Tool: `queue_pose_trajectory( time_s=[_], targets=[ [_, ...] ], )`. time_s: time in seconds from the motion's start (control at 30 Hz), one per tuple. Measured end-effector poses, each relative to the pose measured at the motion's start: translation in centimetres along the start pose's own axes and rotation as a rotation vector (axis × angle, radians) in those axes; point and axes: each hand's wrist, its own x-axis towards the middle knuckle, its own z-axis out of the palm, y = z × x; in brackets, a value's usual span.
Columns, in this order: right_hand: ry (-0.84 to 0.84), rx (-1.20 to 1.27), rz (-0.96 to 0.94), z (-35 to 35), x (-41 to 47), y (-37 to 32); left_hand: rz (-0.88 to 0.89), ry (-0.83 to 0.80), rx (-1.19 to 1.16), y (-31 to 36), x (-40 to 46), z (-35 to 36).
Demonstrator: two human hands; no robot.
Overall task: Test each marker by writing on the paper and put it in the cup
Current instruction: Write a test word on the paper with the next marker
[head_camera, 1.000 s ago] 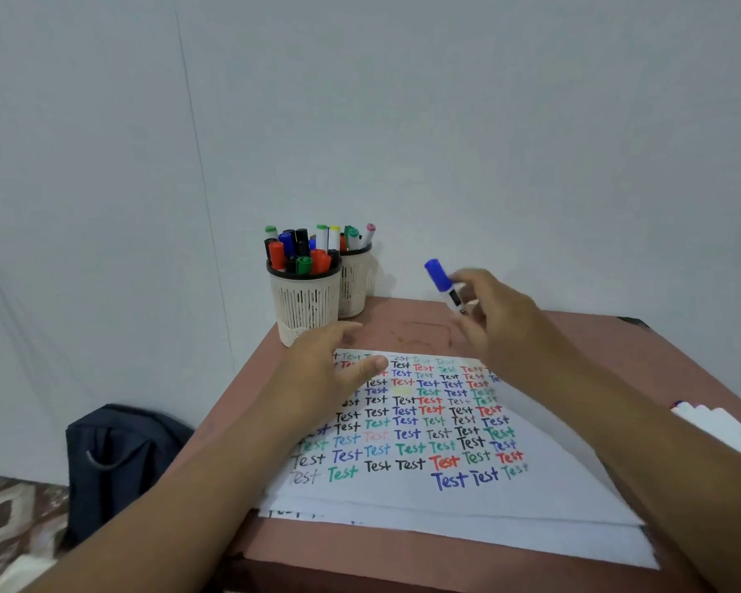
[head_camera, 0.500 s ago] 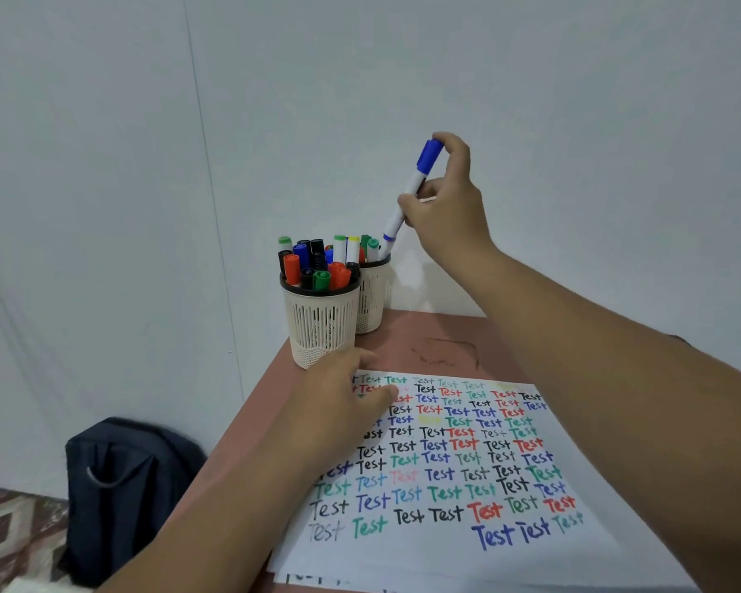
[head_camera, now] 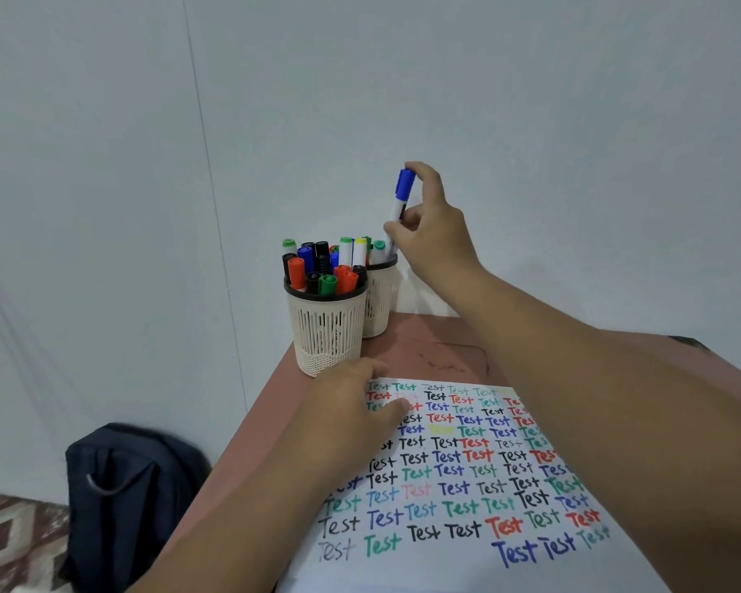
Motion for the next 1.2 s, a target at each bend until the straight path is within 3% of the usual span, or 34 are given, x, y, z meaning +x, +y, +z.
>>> queue_pose_trajectory(
  time_s=[0.2,0.43,0.53,0.67,0.73,0.83,0.93,1.03,1.1,1.13,1.2],
  targets=[
    [-0.148,-0.194,-0.039,1.0,0.0,1.8,0.006,0.002,0.014,0.0,0.0,0.1],
    [-0.212,-0.206,-0.021,-2.4,-1.3,2.7,0.025,-0.029,0.026,0.1,0.1,-0.1],
    [-0.424,-0.395,0.024,-6.3,-2.0,5.1,0.043,-0.072,0.053,0.1,-0.1,-0.2],
    [-0.756,-0.896,0.012,-12.2,-3.6,7.5,0.097,-0.129,0.129,0.3,-0.2,-0.2],
    [-0.841,-1.027,0.024,-15.2,-5.1,8.4,0.125,-0.150,0.151,0.4,-0.3,-0.2],
    [-0.832,-1.168,0.068,-17.7,-7.6,10.1,0.155,-0.162,0.159,0.4,-0.4,-0.1],
    [-0.848,-1.122,0.292,-17.0,-9.2,10.6,0.156,-0.157,0.197,0.6,-0.5,0.0],
    [-0.928,-1.207,-0.013,-16.5,-10.4,11.3,0.166,-0.127,0.220,0.8,-0.6,0.0],
    [-0.768,-1.183,-0.173,-16.5,-11.2,12.8,0.177,-0.107,0.214,0.9,-0.8,0.0],
    [-0.774,-1.102,-0.177,-16.5,-11.6,13.4,0.188,-0.095,0.211,0.9,-0.8,0.1],
    [-0.614,-0.819,-0.152,-15.6,-12.1,13.2,0.204,-0.069,0.199,0.8,-1.0,0.1]
  ],
)
